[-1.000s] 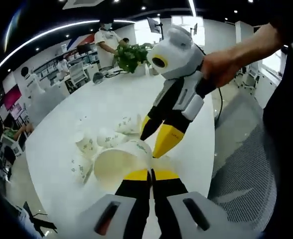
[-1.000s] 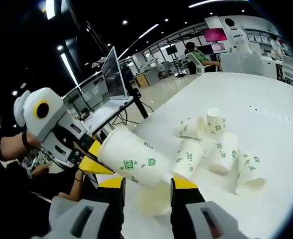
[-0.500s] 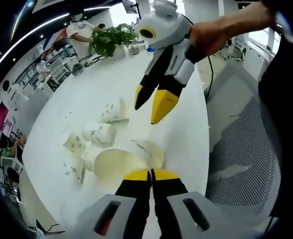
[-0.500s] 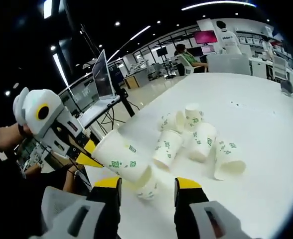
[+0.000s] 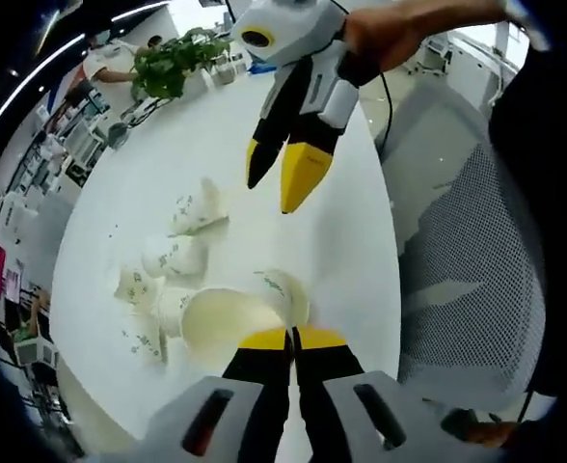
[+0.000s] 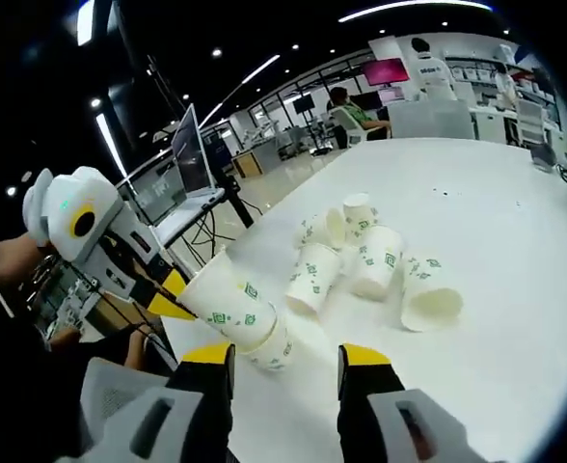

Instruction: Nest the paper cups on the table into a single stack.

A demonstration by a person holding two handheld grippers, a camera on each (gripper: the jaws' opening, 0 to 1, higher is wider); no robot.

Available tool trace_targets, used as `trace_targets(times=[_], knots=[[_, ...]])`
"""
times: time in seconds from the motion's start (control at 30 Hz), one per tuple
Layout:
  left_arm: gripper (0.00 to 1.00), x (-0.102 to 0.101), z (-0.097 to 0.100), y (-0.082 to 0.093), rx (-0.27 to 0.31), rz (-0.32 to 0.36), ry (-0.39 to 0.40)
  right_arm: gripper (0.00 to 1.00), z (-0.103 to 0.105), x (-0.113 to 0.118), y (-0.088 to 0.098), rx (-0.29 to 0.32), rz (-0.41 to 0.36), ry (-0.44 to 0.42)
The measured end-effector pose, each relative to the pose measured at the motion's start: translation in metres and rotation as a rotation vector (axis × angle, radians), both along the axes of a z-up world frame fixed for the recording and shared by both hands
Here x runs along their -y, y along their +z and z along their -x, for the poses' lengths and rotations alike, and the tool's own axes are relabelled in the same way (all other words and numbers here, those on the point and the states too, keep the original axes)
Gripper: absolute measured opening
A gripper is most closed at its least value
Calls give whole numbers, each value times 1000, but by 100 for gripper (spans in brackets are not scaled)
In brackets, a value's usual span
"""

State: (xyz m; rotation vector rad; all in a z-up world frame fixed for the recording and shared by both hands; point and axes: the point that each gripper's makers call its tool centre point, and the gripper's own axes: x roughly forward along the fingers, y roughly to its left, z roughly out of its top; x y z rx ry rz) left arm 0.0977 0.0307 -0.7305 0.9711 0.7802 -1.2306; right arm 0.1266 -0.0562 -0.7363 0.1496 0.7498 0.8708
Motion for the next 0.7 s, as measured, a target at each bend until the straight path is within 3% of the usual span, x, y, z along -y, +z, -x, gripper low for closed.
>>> trace_targets(times=[0.2,0.43,0.7], knots=[[0,0,-4,-11,-3,-56,-25,42,2,3,-4,-5,-6,-4],[3,10,-4,-14,-7,-42,-12,42,4,5,-6,-8,-5,-5],[6,7,-2,-19,-10,-41,9,42,1,10,-8,-13,-7,-14]])
